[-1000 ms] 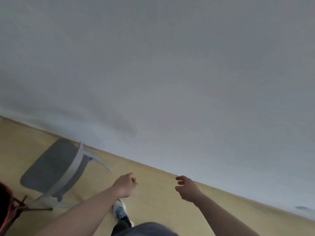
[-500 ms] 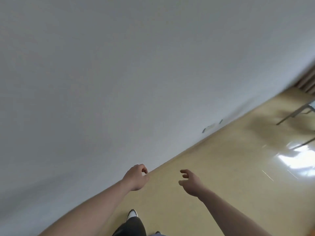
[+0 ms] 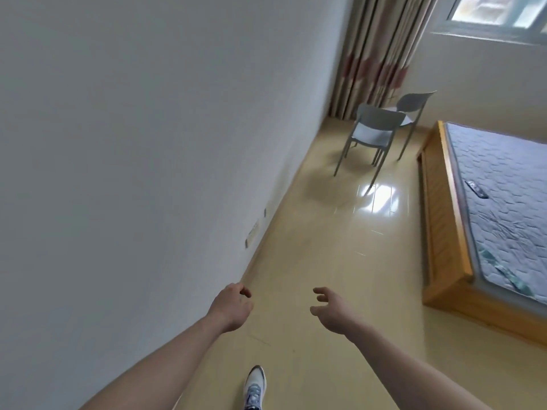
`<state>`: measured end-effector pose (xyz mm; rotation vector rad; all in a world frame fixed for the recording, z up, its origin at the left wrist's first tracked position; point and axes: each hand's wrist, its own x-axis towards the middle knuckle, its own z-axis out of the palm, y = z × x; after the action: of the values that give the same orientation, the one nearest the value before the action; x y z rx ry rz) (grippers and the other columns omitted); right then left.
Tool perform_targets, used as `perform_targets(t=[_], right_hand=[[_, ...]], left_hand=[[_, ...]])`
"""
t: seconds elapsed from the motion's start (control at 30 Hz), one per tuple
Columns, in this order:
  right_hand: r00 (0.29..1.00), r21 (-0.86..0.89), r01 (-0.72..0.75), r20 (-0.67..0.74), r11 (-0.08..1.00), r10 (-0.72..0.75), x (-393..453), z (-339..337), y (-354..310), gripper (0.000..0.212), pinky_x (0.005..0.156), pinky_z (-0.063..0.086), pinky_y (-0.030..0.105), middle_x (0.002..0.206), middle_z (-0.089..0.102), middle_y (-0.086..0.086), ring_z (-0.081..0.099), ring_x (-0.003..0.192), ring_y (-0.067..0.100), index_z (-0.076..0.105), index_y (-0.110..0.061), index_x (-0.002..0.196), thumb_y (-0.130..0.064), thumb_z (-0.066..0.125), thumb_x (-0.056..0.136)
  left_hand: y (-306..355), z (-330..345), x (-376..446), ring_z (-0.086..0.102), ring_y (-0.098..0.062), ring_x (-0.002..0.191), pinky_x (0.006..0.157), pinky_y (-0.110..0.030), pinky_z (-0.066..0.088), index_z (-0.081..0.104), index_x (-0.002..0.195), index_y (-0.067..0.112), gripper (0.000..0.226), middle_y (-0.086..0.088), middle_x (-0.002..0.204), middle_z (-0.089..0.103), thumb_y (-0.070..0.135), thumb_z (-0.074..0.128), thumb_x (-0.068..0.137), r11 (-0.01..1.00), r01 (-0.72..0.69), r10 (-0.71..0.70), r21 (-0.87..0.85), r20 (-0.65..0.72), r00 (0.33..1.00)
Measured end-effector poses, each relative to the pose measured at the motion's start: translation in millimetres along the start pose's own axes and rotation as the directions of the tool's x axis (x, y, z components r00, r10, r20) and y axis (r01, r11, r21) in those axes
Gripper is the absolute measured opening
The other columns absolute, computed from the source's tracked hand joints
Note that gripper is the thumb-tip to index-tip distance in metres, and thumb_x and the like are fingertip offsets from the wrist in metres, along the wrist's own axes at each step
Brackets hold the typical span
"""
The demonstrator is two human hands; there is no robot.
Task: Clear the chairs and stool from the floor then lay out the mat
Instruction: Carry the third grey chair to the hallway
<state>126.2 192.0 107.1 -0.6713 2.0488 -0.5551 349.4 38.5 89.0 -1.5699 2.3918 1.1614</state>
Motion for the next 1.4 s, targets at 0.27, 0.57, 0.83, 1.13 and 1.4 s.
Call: perform_targets(t=[0.27,0.57,0.83,1.13,1.4], right_hand=[[0.983,0.076,-0.041,-0.176,0.996,0.053,57.7,-87.7,-20.8,0.055,0.097,0.048,0.033,0.145,0.054,0.001,0.059,0.119,0.019,0.047,-0.027,0.145,-0.020,0.064,0.094],[0.945,0.210,-0.099,-0.287,0.973,0.158,117.6,-195.9,11.8,0.055,0.089,0.045,0.027,0.146,0.053,-0.001,0.053,0.106,0.013,0.046,-0.028,0.147,-0.023,0.065,0.095],[0.947,0.271,-0.128,-0.252,0.954,0.199,206.1,-300.6,42.2,0.054,0.097,0.048,0.030,0.147,0.052,-0.001,0.053,0.108,0.013,0.046,-0.029,0.146,-0.024,0.063,0.095],[0.963,0.184,-0.088,-0.237,0.979,0.131,314.5,-457.1,18.6,0.054,0.099,0.050,0.032,0.145,0.054,0.000,0.058,0.116,0.017,0.046,-0.026,0.146,-0.025,0.064,0.096],[0.975,0.182,-0.029,-0.211,0.983,0.068,417.6,-526.9,-28.4,0.054,0.098,0.051,0.034,0.142,0.056,-0.003,0.059,0.114,0.015,0.049,-0.029,0.143,-0.026,0.066,0.092]], left_hand=[[83.3,-26.0,117.6,0.059,-0.015,0.106,0.086,-0.029,0.051,0.061,0.114,0.026,0.025,0.004,0.121,0.055,0.030,0.058,0.090,0.985,-0.155,0.149,0.080,0.073,0.986],[215.6,-1.5,222.7,0.058,-0.016,0.104,0.091,-0.035,0.054,0.061,0.114,0.030,0.022,0.003,0.114,0.054,0.030,0.059,0.092,0.951,-0.292,0.270,0.105,0.182,0.945],[336.9,34.7,324.7,0.058,-0.015,0.099,0.089,-0.033,0.053,0.062,0.112,0.031,0.018,0.003,0.114,0.054,0.027,0.058,0.095,0.943,-0.316,0.293,0.103,0.189,0.937],[453.3,45.1,424.6,0.059,-0.013,0.092,0.084,-0.031,0.051,0.063,0.108,0.031,0.017,0.004,0.112,0.056,0.024,0.057,0.093,0.962,-0.264,0.256,0.069,0.104,0.961],[502.3,30.3,530.6,0.059,-0.015,0.094,0.080,-0.028,0.047,0.064,0.111,0.028,0.020,0.005,0.106,0.054,0.025,0.059,0.092,0.970,-0.224,0.217,0.091,0.085,0.973]])
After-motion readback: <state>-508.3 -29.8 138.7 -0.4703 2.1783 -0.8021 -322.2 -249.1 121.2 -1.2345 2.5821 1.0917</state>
